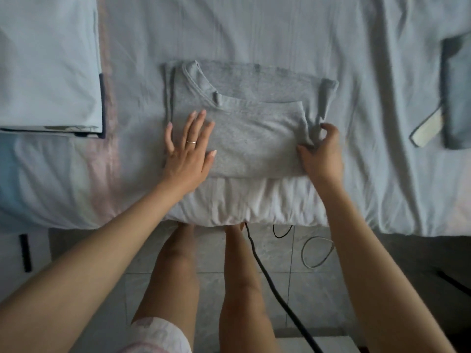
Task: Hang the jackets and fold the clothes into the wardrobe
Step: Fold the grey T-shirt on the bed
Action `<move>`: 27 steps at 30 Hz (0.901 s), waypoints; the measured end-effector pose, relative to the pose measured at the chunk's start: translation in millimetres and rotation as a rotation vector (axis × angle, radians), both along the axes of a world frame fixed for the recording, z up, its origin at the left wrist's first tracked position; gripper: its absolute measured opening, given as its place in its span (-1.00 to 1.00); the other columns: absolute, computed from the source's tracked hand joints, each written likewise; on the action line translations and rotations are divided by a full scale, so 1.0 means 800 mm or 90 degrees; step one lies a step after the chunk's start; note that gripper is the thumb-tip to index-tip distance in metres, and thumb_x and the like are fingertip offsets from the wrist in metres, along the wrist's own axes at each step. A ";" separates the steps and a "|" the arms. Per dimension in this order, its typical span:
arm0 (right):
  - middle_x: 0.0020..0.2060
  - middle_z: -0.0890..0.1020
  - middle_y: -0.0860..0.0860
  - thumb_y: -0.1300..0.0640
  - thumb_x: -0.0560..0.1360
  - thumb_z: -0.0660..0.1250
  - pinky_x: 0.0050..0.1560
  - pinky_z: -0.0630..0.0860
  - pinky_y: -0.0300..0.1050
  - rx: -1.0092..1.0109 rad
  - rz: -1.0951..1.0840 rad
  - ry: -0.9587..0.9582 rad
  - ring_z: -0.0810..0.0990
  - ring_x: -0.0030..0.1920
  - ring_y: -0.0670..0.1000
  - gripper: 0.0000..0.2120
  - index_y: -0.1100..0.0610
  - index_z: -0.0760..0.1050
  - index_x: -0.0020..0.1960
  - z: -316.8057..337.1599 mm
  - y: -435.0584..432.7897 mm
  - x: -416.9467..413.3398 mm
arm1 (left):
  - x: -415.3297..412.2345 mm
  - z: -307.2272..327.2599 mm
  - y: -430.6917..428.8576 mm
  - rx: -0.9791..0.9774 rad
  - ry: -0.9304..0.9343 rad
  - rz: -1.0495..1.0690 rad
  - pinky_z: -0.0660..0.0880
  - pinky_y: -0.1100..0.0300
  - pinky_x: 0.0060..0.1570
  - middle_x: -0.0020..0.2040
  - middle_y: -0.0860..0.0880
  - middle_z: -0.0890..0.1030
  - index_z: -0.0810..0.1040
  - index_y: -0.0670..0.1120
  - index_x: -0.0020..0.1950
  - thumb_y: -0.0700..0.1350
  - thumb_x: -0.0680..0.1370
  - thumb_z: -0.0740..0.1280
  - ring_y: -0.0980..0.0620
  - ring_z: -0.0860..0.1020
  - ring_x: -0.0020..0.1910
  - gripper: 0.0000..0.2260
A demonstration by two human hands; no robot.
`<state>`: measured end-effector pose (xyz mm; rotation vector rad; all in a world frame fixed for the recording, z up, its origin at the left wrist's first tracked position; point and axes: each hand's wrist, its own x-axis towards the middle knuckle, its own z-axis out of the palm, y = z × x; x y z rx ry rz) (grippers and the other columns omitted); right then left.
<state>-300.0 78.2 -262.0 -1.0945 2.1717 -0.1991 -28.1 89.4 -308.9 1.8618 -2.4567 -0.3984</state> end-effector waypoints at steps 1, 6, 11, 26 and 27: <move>0.00 0.54 0.02 0.15 0.48 0.35 -0.07 0.46 -0.01 0.037 0.006 -0.018 0.55 0.08 0.22 -0.42 0.15 0.18 0.41 0.006 -0.009 0.000 | -0.006 0.005 0.002 -0.020 0.026 -0.002 -0.05 -0.15 0.38 0.50 -0.14 0.26 0.33 -0.11 0.42 0.01 0.53 0.19 -0.05 0.13 0.49 -0.53; 0.08 0.58 0.28 0.18 0.51 0.25 -0.20 0.29 -0.03 0.069 0.221 0.150 0.56 0.04 0.30 -0.46 0.22 0.13 0.43 0.048 -0.034 0.026 | -0.036 0.039 0.008 0.057 0.369 0.123 0.38 0.00 0.04 0.03 -0.04 0.58 0.53 -0.11 -0.08 0.04 0.45 0.26 0.01 0.50 0.04 -0.77; 0.12 0.58 0.25 0.20 0.50 0.25 -0.06 0.40 0.04 -0.009 0.265 0.096 0.54 0.10 0.29 -0.33 0.20 0.02 0.52 0.083 -0.041 0.118 | -0.043 0.068 0.002 0.440 0.908 0.561 0.42 0.20 -0.15 -0.10 -0.02 0.67 0.60 -0.05 -0.07 0.17 0.54 0.14 0.07 0.59 -0.12 -0.64; 0.38 0.35 0.05 0.14 0.48 0.31 0.37 0.24 0.04 -0.138 0.433 0.019 0.28 0.40 0.11 -0.45 0.04 0.30 0.45 0.016 -0.126 0.179 | 0.015 0.050 0.048 0.177 0.521 0.631 0.32 0.33 -0.28 -0.26 0.05 0.44 0.42 -0.10 -0.08 -0.12 0.47 0.42 0.12 0.41 -0.29 -0.81; 0.38 0.35 0.04 0.10 0.48 0.32 0.38 0.23 0.04 -0.131 0.484 0.021 0.26 0.41 0.10 -0.47 0.02 0.33 0.44 0.016 -0.138 0.186 | 0.015 0.050 0.053 0.175 0.525 0.648 0.31 0.35 -0.31 -0.28 0.07 0.43 0.43 -0.10 -0.09 -0.10 0.47 0.43 0.16 0.40 -0.31 -0.81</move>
